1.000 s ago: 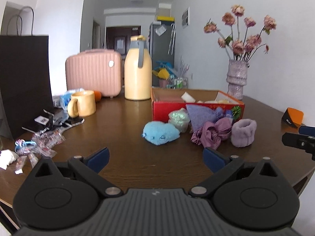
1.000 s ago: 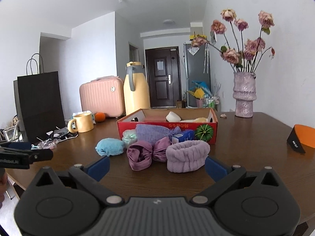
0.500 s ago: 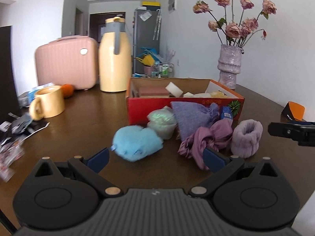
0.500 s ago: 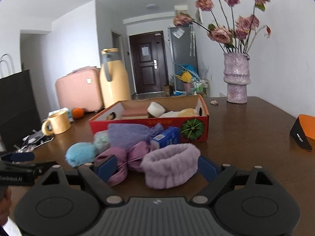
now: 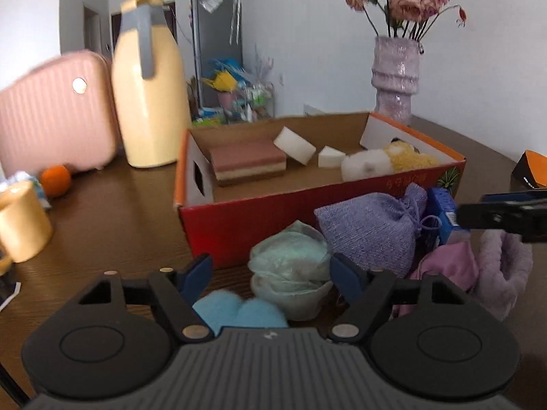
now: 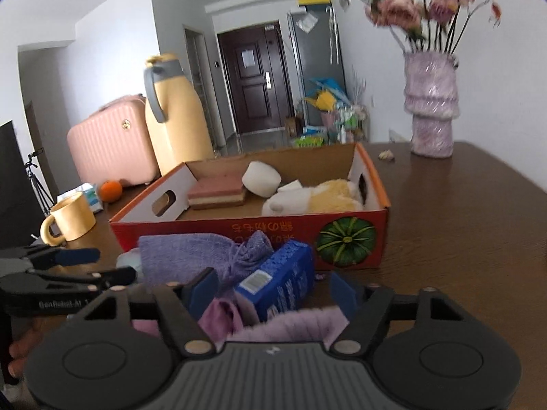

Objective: Organize soft objects
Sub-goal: 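Grasp the mint mesh bag with the left tool while the right tool grasps the blue tissue pack, then carry the mesh bag and tissue pack over the box with both tools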

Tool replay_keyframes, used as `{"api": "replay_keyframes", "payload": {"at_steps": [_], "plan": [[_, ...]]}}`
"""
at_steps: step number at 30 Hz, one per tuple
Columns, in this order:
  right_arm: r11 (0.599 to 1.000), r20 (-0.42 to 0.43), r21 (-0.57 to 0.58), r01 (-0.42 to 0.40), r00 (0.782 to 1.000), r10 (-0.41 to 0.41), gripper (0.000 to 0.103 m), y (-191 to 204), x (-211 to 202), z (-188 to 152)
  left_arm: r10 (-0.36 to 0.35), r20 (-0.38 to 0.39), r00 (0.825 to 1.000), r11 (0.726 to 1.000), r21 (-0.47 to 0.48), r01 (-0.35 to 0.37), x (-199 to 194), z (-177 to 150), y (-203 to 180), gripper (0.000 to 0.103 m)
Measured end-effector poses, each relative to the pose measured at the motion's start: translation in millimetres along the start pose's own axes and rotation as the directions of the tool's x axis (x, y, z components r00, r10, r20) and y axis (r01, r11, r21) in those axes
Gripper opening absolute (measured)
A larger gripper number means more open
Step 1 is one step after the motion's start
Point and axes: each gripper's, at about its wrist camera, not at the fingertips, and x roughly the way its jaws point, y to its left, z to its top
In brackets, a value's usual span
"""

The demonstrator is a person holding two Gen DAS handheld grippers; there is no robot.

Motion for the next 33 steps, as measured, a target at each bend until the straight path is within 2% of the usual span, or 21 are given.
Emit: {"api": "replay_keyframes", "payload": {"at_steps": [1,2,3,4,5,7,10,13,17,21,27,33], "plan": [[1.000,-0.011,0.012,0.000,1.000,0.000,0.063,-0.4,7.8,2.5,-0.023,-0.010,1.000,1.000,0.004,0.023,7.9,2.2,0.8,0.067],[1.000,-0.020,0.022,-0.001,1.000,0.002,0.061,-0.7,14.7,4.4,-0.034,-0.028,0.999,0.999,0.002,0.034,14.8,3.9,1.2,0.052],[1.000,-0.033,0.026,-0.004,0.999,0.005,0.056,-0.6,21.8,5.9,-0.043,-0.034,0.998,0.999,-0.002,0.043,19.4,3.2,1.4,0.044],[1.000,-0.049,0.029,0.003,0.999,-0.001,0.047,0.0,27.4,5.6,-0.057,-0.038,0.998,0.998,-0.008,0.056,23.3,2.8,2.0,0.042],[0.999,-0.063,0.034,0.005,0.998,-0.003,0.043,-0.6,32.3,5.1,-0.074,-0.047,0.996,0.997,-0.017,0.073,26.9,1.8,2.8,0.037],[0.999,-0.062,0.048,-0.005,0.998,0.008,0.041,-1.6,34.5,4.0,-0.094,-0.046,0.995,0.995,-0.034,0.092,29.4,-0.8,2.5,0.034],[0.998,-0.053,0.062,0.002,0.999,0.001,0.032,-2.6,30.9,2.8,-0.091,-0.027,0.995,0.995,-0.034,0.091,26.1,-0.8,4.2,0.033],[0.998,-0.041,0.068,0.010,0.999,-0.007,0.027,-6.1,23.0,1.4,-0.073,-0.001,0.997,0.996,-0.045,0.073,14.9,0.6,6.6,0.033],[0.996,-0.014,0.085,0.023,1.000,-0.022,0.026,-11.3,7.8,-0.1,-0.044,0.048,0.998,0.996,-0.075,0.048,-11.0,3.5,12.0,0.033],[0.995,0.059,0.103,0.015,0.998,-0.021,0.025,-14.9,-20.8,3.6,-0.028,0.105,0.994,0.993,-0.108,0.039,-42.4,6.4,14.3,0.033],[0.997,0.181,0.065,-0.038,0.983,0.026,0.025,-2.8,-79.0,5.3,-0.017,0.175,0.984,0.992,-0.120,0.038,-88.4,10.2,8.7,0.033],[0.997,0.242,0.046,-0.068,0.969,0.055,0.025,9.0,-126.5,-9.9,-0.036,0.222,0.974,0.989,-0.135,0.067,-129.8,3.5,-4.2,0.033]]}}
